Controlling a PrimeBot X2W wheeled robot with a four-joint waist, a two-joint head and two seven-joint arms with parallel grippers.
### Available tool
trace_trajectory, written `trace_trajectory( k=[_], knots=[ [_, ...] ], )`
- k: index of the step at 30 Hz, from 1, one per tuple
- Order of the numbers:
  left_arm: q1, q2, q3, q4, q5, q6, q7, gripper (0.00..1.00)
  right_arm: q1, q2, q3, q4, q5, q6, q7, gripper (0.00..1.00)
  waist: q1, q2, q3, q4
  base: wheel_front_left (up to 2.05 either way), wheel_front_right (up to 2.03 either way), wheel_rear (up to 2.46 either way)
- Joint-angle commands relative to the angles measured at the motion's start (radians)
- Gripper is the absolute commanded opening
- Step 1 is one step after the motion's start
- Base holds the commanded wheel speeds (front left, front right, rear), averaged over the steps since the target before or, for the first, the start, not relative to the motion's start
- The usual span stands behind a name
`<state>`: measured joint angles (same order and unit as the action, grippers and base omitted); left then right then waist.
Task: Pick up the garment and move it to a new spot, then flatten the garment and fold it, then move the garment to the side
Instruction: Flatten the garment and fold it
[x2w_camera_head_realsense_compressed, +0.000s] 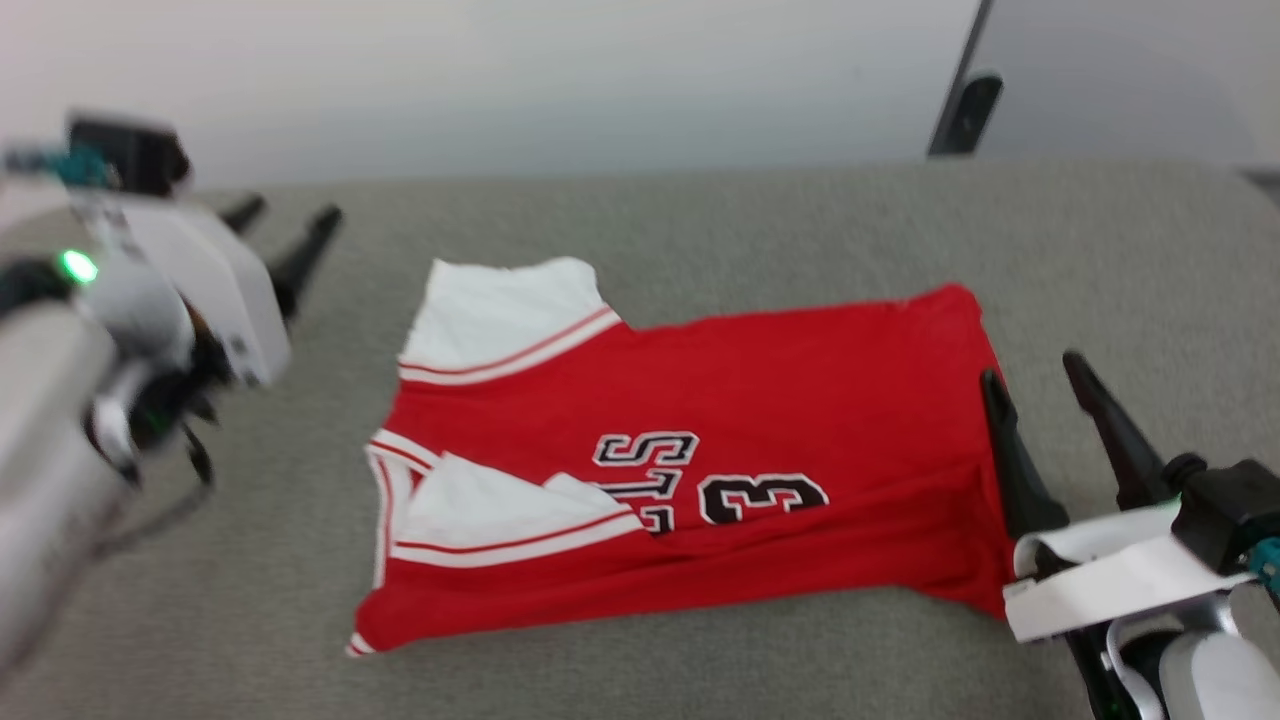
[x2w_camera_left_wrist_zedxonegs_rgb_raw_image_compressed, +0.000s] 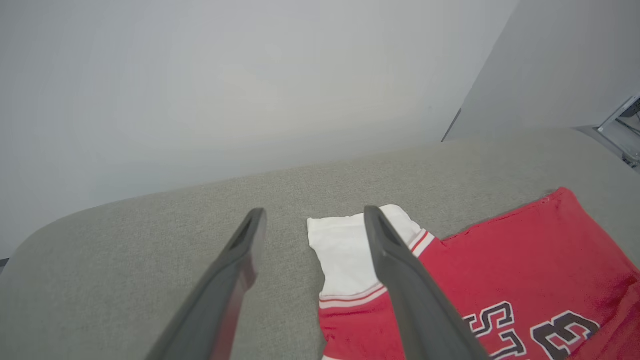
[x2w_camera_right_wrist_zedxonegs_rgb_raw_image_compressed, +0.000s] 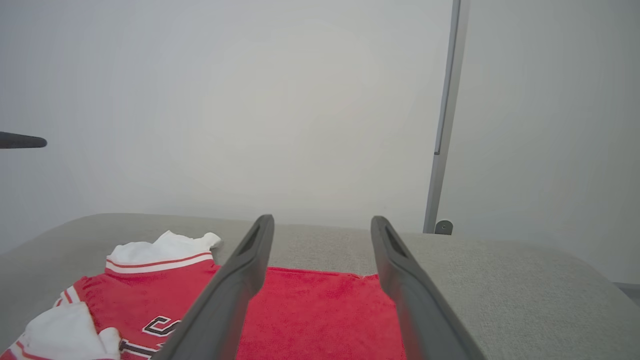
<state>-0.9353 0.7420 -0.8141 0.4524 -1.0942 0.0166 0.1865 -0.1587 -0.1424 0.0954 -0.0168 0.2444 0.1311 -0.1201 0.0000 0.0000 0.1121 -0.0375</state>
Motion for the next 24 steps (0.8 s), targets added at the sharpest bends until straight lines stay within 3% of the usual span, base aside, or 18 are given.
trace_trajectory(
  k=[1,5,12,18,24],
  knots=[
    [-0.057,0.002,-0.011,0.028,0.01,-0.019,0.053,1.0,-0.026,0.004,-0.001,-0.008,-0.004,-0.001,-0.015,1.0,0.0,0.0,0.149,-0.103,0.0,0.0,0.0],
    [-0.187,-0.001,-0.032,0.121,-0.005,-0.06,0.227,1.0,-0.055,0.015,0.003,-0.01,-0.004,-0.001,-0.041,1.0,0.0,0.0,0.23,-0.142,0.0,0.0,0.0],
    [-0.361,-0.001,-0.092,0.234,0.001,-0.085,0.527,1.0,-0.093,0.036,0.013,-0.008,0.011,-0.001,-0.069,1.0,0.0,0.0,0.361,-0.197,0.0,0.0,0.0],
    [-0.43,-0.005,-0.12,0.294,0.018,-0.07,0.645,1.0,-0.117,0.047,0.023,-0.001,0.012,-0.001,-0.088,1.0,0.0,0.0,0.426,-0.222,0.0,0.0,0.0],
    [-0.434,-0.027,-0.143,0.36,0.022,-0.058,0.695,1.0,-0.136,0.056,0.027,0.019,0.014,-0.001,-0.099,1.0,0.0,0.0,0.445,-0.236,0.0,0.0,0.0]
  ],
)
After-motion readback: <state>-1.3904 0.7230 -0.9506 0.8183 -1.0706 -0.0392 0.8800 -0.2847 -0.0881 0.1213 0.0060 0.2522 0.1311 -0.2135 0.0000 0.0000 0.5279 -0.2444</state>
